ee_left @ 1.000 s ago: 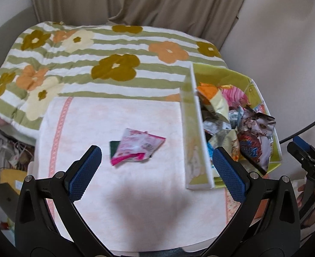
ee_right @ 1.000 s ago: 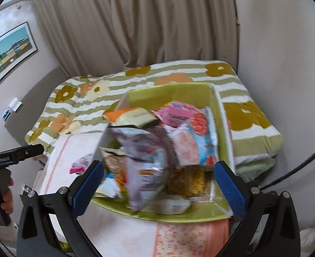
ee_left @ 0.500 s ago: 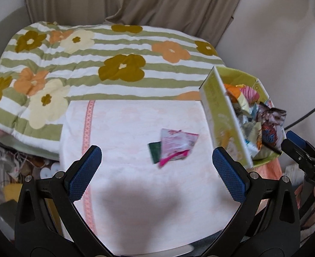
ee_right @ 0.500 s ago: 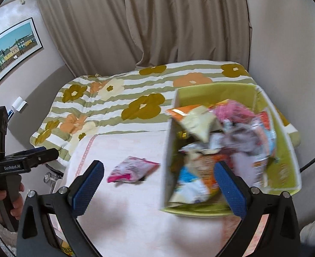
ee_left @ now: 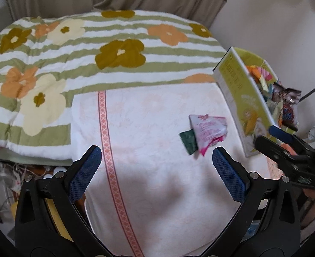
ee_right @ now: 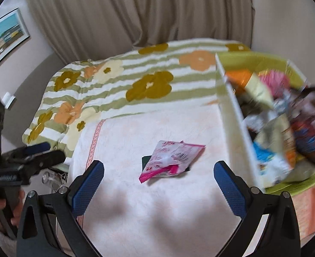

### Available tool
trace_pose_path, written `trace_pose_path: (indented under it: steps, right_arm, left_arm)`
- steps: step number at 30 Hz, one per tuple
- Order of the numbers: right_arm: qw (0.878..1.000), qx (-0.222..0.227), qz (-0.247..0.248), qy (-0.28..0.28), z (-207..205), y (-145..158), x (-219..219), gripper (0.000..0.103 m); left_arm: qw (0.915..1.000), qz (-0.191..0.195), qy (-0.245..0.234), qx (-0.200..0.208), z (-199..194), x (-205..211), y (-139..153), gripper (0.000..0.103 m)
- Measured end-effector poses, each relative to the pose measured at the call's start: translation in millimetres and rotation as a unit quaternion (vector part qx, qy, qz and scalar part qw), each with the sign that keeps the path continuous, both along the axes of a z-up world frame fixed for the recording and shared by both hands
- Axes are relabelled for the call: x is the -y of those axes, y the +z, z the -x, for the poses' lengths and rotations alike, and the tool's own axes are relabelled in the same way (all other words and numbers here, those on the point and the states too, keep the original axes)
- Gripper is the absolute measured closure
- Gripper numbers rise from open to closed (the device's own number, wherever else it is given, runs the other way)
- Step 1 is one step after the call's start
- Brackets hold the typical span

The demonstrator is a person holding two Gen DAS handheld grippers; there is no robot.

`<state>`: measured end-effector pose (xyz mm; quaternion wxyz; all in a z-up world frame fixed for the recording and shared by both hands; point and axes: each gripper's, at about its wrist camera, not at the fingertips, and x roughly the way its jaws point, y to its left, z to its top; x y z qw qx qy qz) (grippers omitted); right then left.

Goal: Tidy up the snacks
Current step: 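Move both tools back to the white-pink candy bag and green packet, then grasp the white-pink candy bag with the right gripper while the left gripper grasps the dark green packet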

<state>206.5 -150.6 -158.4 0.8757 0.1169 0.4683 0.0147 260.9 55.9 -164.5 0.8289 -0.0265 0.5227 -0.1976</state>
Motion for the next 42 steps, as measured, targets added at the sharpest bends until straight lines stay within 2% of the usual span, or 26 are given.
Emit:
trace_pose_path:
  steps: [4,9,13,21,22,25,27,30,34,38,42]
  right_arm:
    - [0.999,-0.023,0.001,-0.022,-23,-41,-4,0.001]
    - [0.999,-0.037,0.021,-0.034,-40,-74,-7,0.001]
    - [0.998,-0.044,0.02,-0.036,-46,-89,-7,0.001]
    - [0.997,-0.057,0.026,-0.034,-56,-106,-8,0.003]
    - [0.997,-0.058,0.028,-0.034,-57,-107,-9,0.004]
    - [0.997,-0.057,0.033,-0.03,-58,-108,-7,0.017]
    - [0.997,-0.055,0.038,-0.026,-57,-107,-6,0.029]
    - [0.998,-0.05,0.033,-0.023,-53,-104,-2,0.038]
    - [0.998,-0.049,0.035,-0.034,-43,-100,6,0.04]
    - [0.997,-0.052,0.038,-0.04,-21,-97,10,0.041]
    - [0.997,-0.059,0.039,-0.043,-2,-97,11,0.041]
  left_arm:
    - [0.9998,0.002,-0.01,-0.016,-10,0,-28,0.001]
    - [0.9993,-0.002,-0.025,-0.029,-20,6,-56,0.001]
    - [0.9986,-0.006,-0.039,-0.035,-28,15,-77,0.001]
    - [0.9972,-0.025,-0.059,-0.039,-39,33,-102,0.001]
    - [0.997,-0.026,-0.061,-0.04,-40,34,-103,0.001]
    - [0.9962,-0.032,-0.07,-0.042,-42,40,-108,0.001]
    - [0.9953,-0.035,-0.079,-0.043,-43,46,-110,0.001]
    - [0.9939,-0.04,-0.095,-0.039,-42,54,-111,0.001]
    - [0.9874,-0.056,-0.145,-0.03,-41,79,-111,0.001]
    - [0.9721,-0.096,-0.214,0.011,-34,104,-107,0.001]
    - [0.9614,-0.113,-0.249,0.028,-33,115,-108,0.001]
